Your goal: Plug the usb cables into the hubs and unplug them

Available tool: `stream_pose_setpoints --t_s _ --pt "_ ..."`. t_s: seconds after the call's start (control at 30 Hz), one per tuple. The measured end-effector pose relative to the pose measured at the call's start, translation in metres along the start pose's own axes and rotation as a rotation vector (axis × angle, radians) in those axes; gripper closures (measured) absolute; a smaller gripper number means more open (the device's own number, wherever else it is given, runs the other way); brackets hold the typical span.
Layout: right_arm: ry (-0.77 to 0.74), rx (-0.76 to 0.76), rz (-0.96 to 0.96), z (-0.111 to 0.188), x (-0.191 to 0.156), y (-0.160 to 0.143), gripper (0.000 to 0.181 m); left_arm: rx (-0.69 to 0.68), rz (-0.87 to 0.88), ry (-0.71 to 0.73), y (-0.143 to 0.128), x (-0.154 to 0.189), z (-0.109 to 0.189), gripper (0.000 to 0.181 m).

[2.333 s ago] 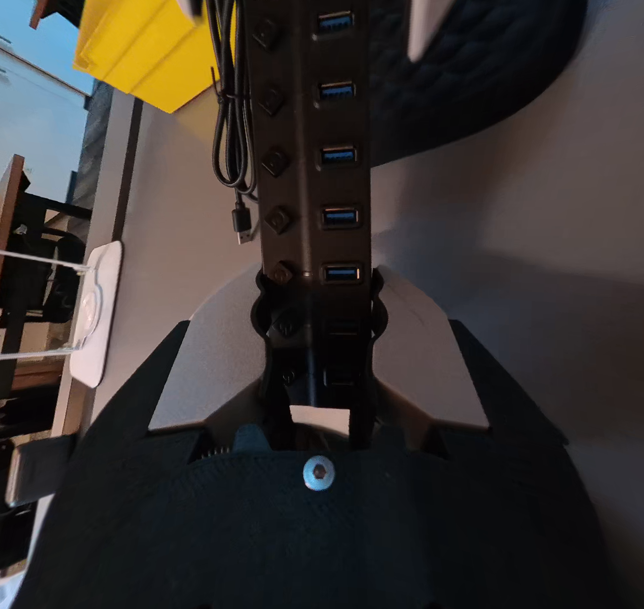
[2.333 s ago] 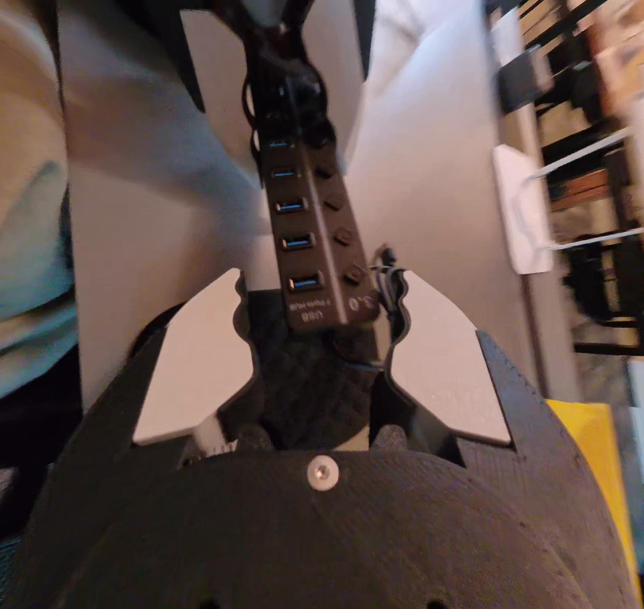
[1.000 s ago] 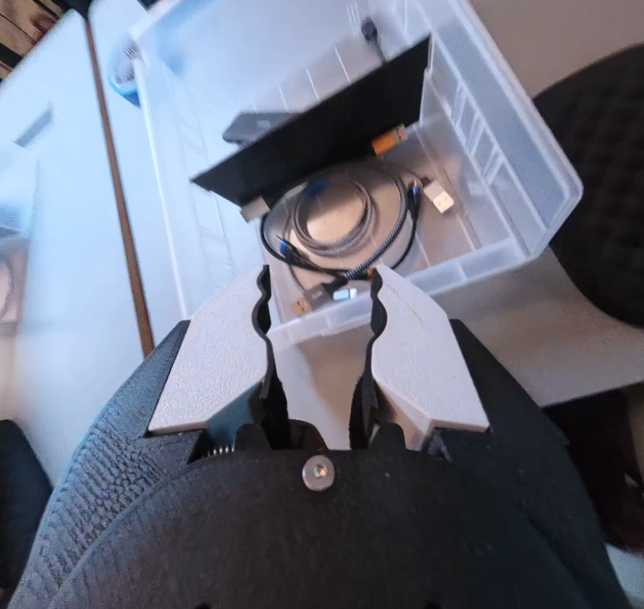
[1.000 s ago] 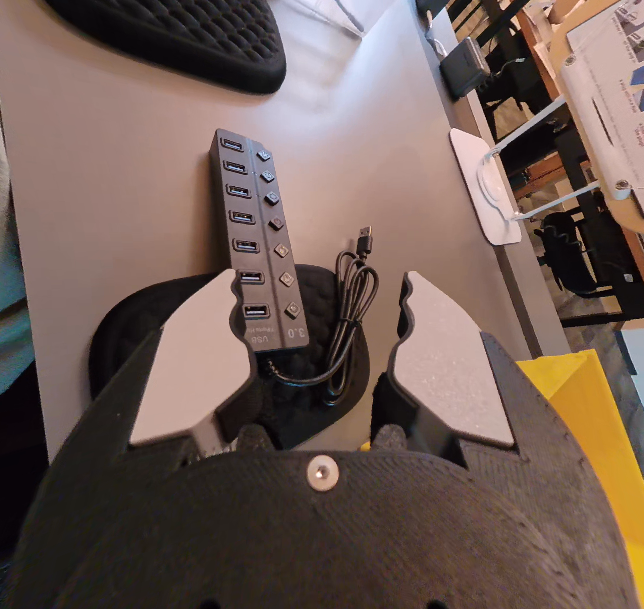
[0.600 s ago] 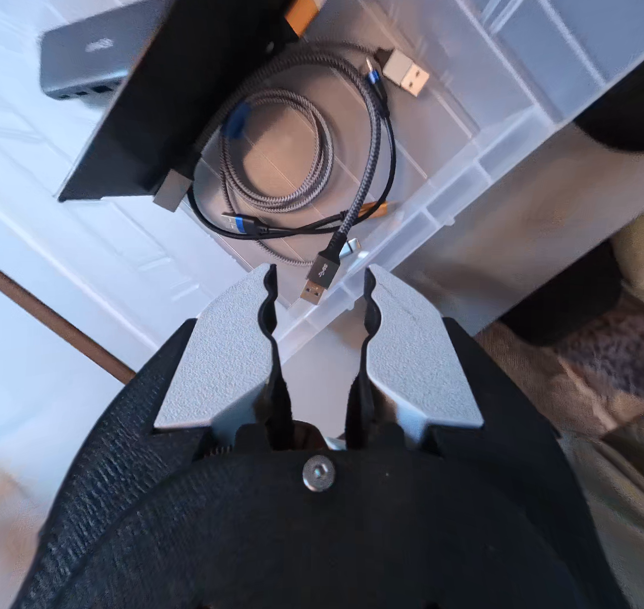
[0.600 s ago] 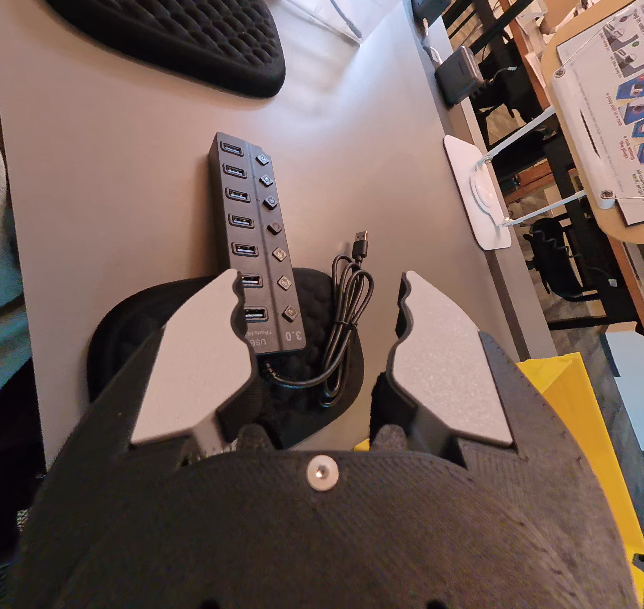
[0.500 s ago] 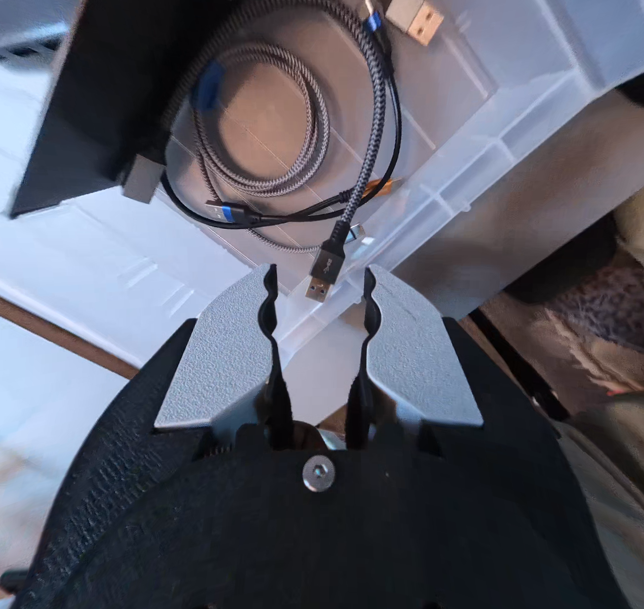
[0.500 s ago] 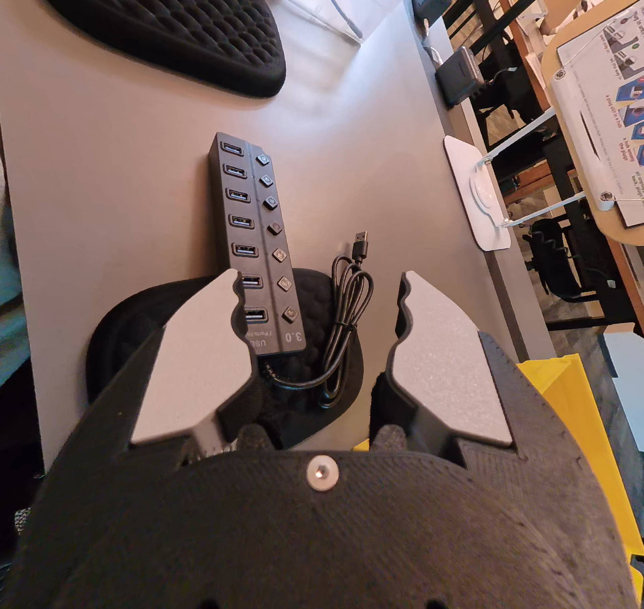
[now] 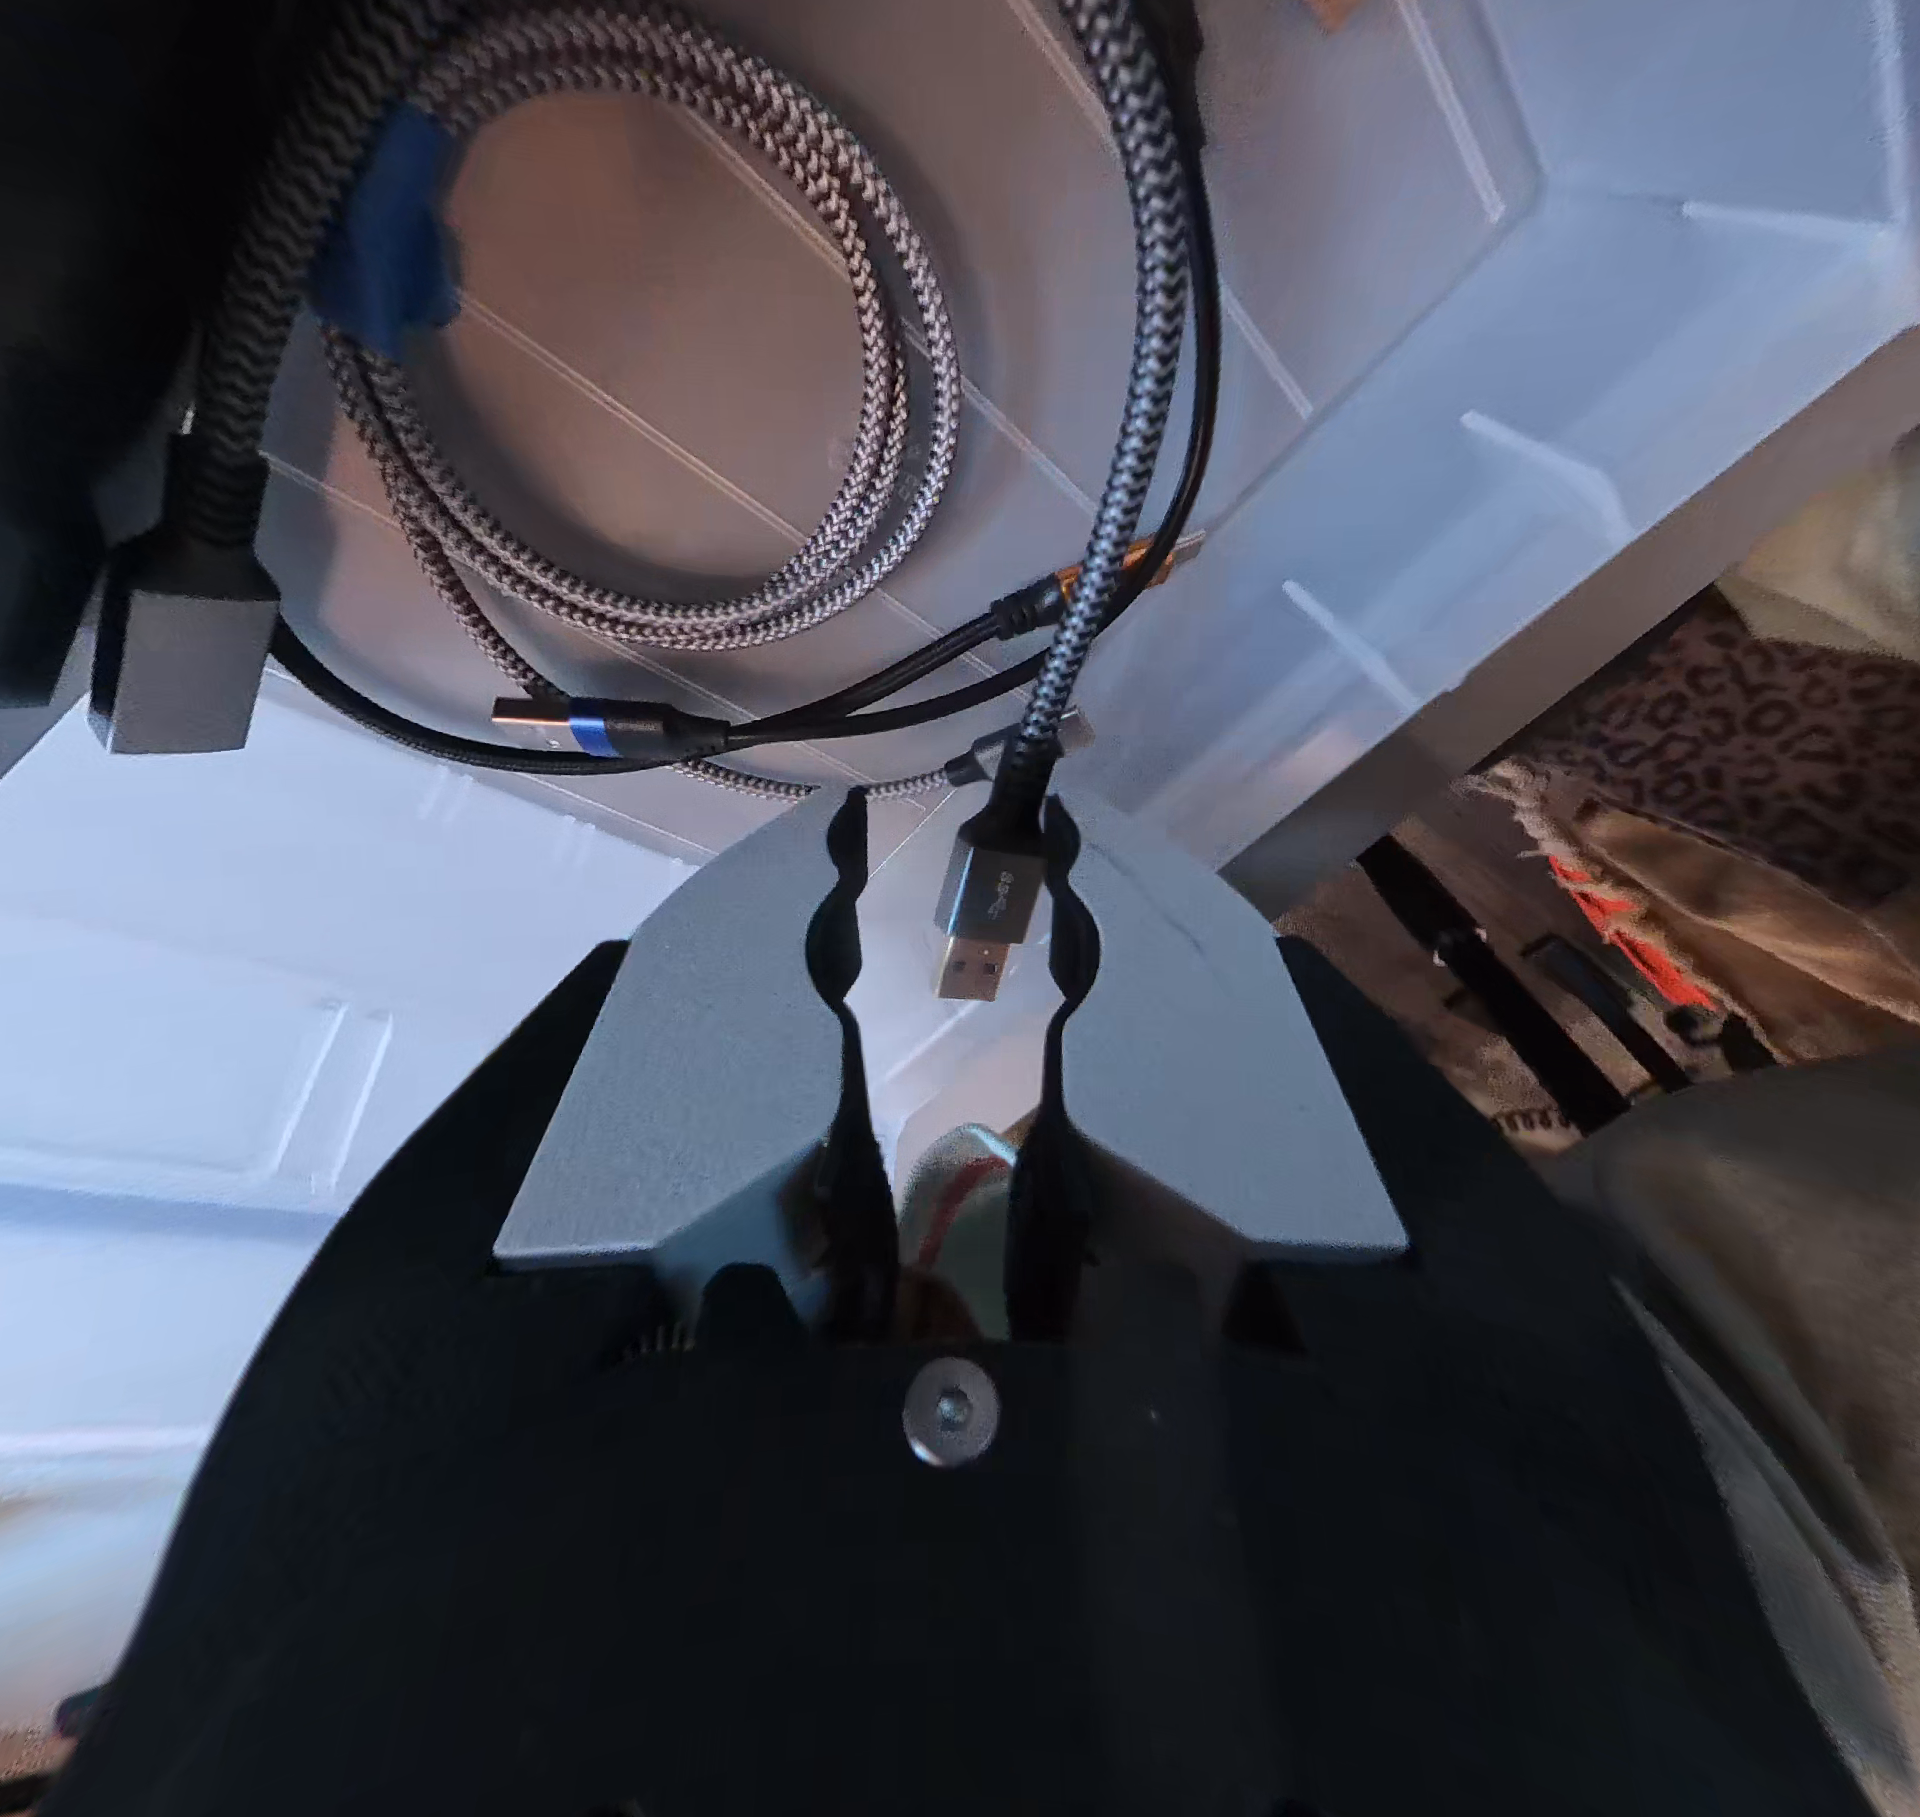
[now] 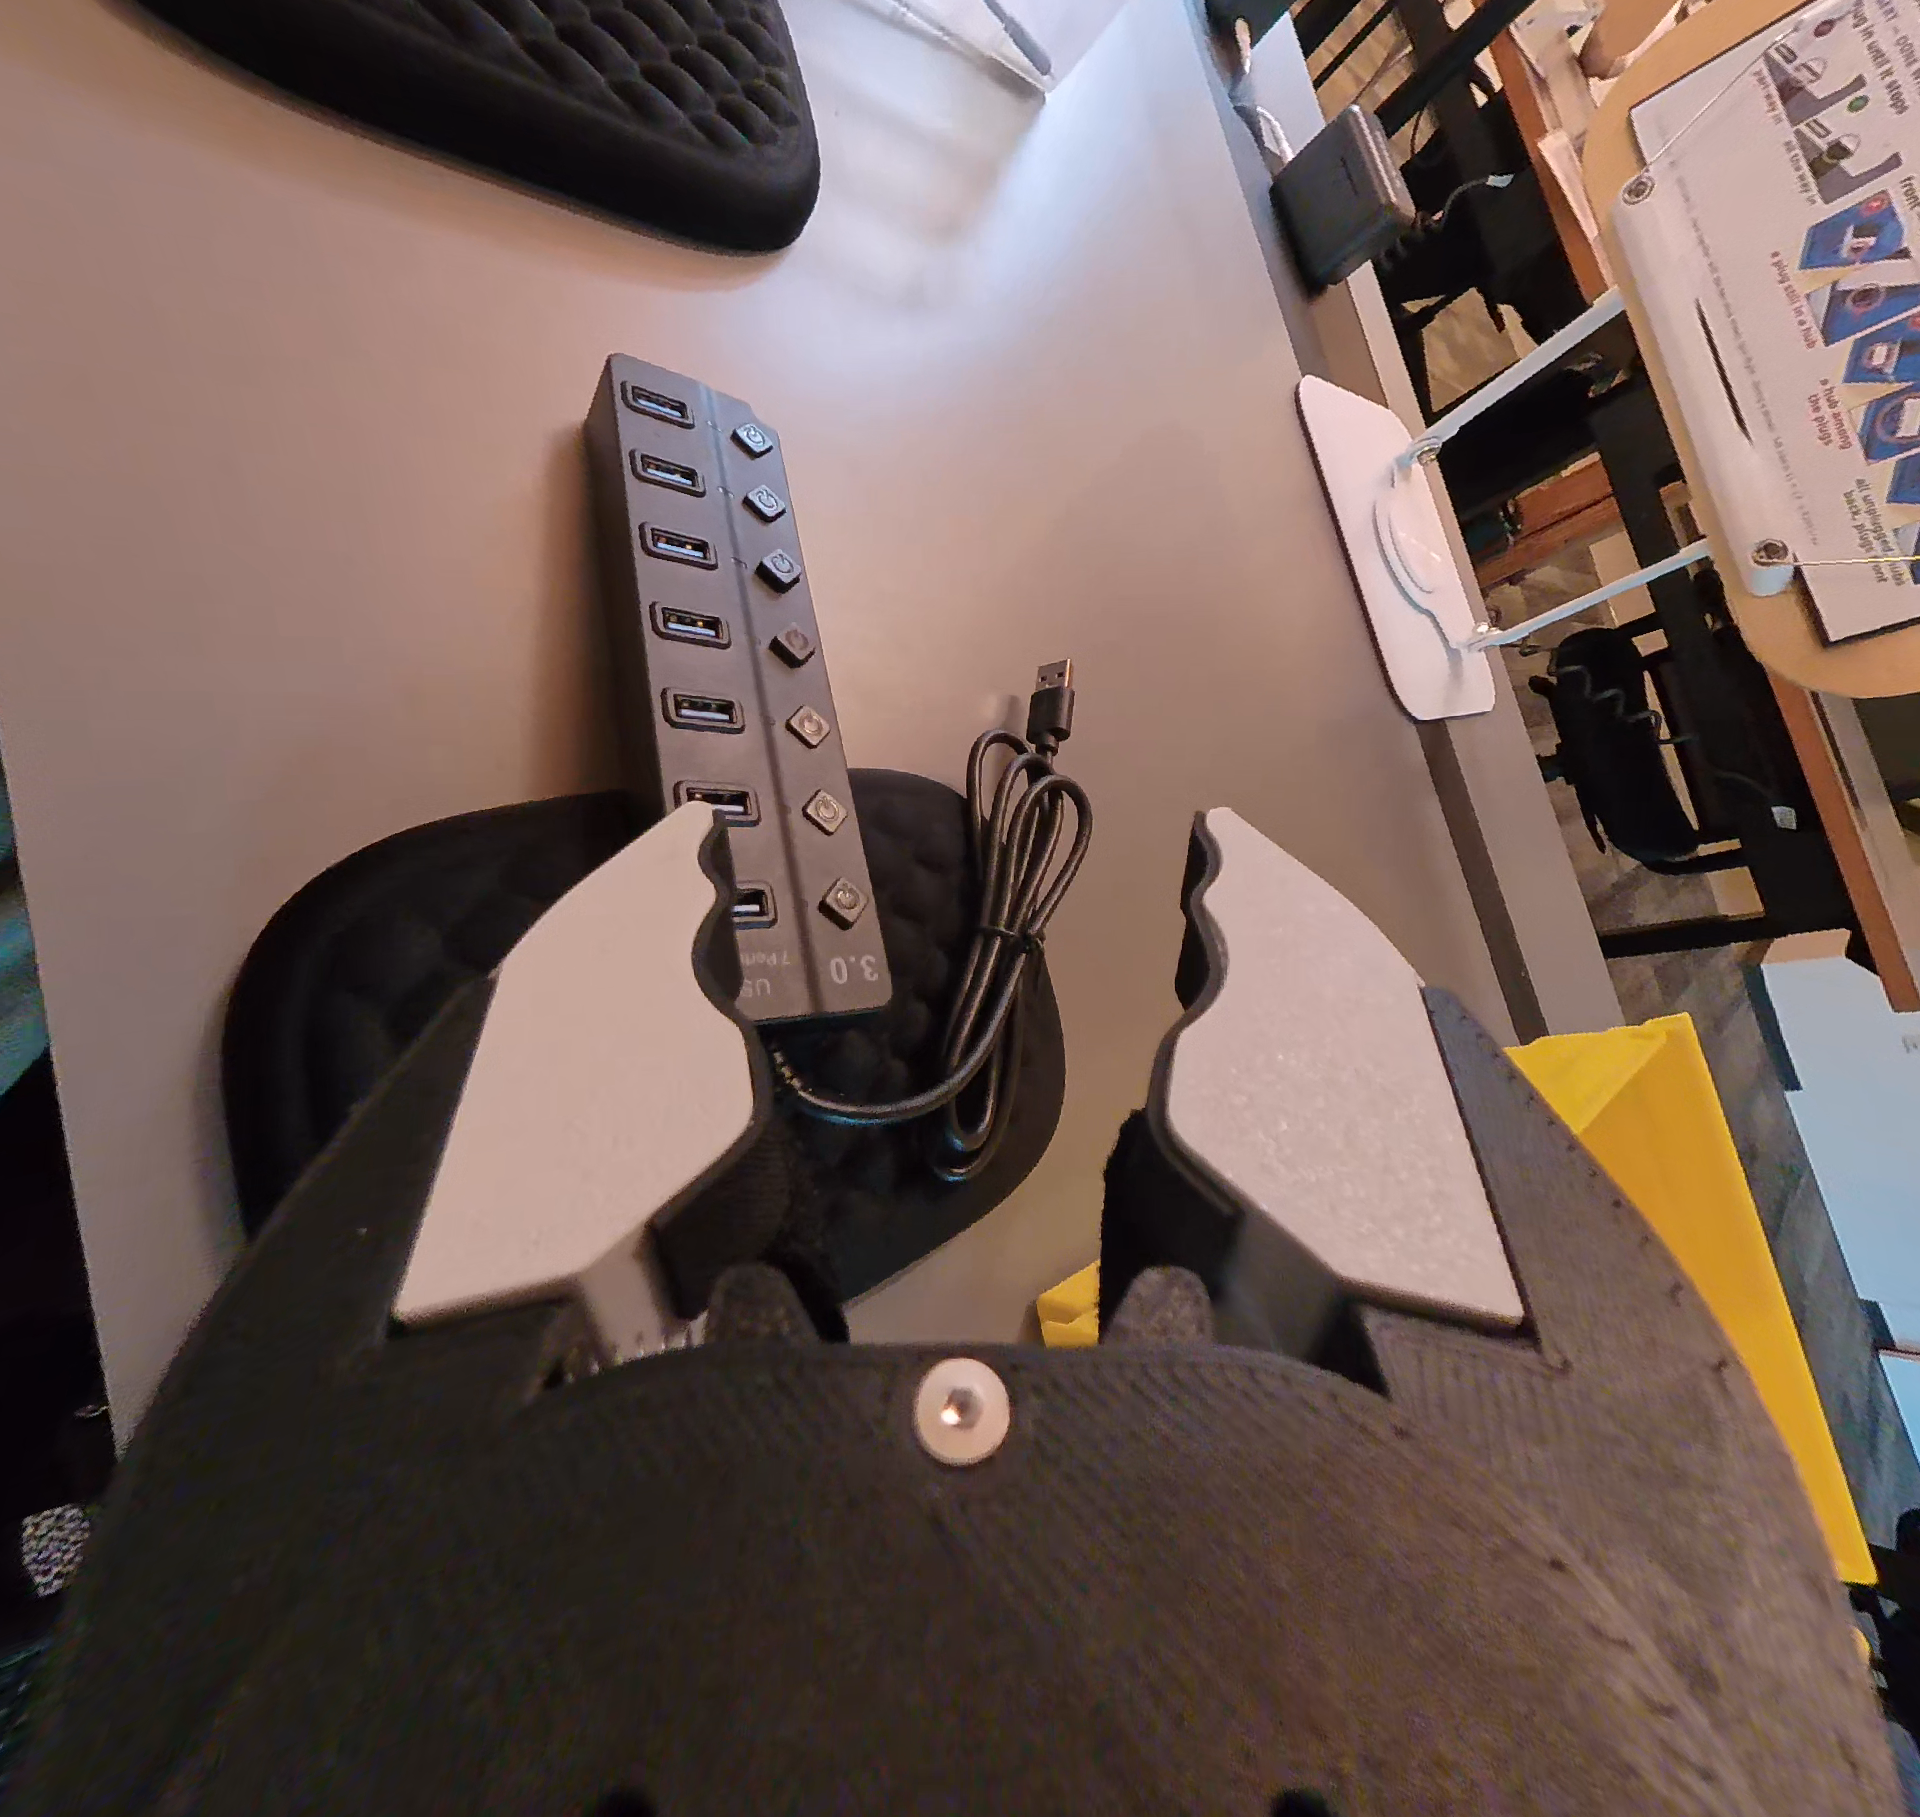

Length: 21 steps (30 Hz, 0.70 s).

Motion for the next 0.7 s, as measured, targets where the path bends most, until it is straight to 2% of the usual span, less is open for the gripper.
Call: stream_pose_setpoints --t_s 0.03,0.1,0.17,0.27,0.37,0.53,0.6,0.63,0.7 --pt "0.0 0.001 0.0 0.0 0.0 0.0 0.098 -0.01 -0.012 -0.017 0.0 0.001 -0.001 0.152" --pt "-0.002 0.0 0.0 0.0 0.0 0.0 0.098 -0.02 -0.031 -0.062 0.0 0.006 -0.002 0.164" --pt "-0.007 -0.004 -0.001 0.001 0.001 -0.001 0.098 -0.014 -0.05 -0.055 0.0 0.006 -0.001 0.165" --pt "-0.02 -0.004 -0.001 0.004 0.003 -0.002 0.099 0.095 -0.075 0.001 0.004 0.007 0.012 0.166" --pt "-0.037 0.005 0.002 0.006 0.006 -0.001 0.099 0.366 -0.092 0.078 0.014 0.011 0.042 0.167" --pt "-0.055 0.016 0.016 0.005 0.008 0.001 0.1 1.088 -0.067 0.214 0.036 0.03 0.128 0.177" --pt "-0.054 0.018 0.023 0.004 0.007 0.003 0.1 1.312 -0.035 0.241 0.037 0.04 0.151 0.181" --pt "-0.052 0.017 0.026 0.004 0.007 0.003 0.1 1.358 -0.028 0.225 0.037 0.046 0.153 0.181" --pt "-0.052 0.013 0.034 0.004 0.006 0.005 0.1 1.306 -0.014 0.232 0.037 0.049 0.135 0.181"
Point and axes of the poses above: each gripper's, where its closed fingertips meet, z back along the fingers, y out of its top, x = y × z across the jaws, the point moved 1 cm from there along z, back along the fingers, and after that the axes turned 2 degrees about y, right-handed, at the moved point
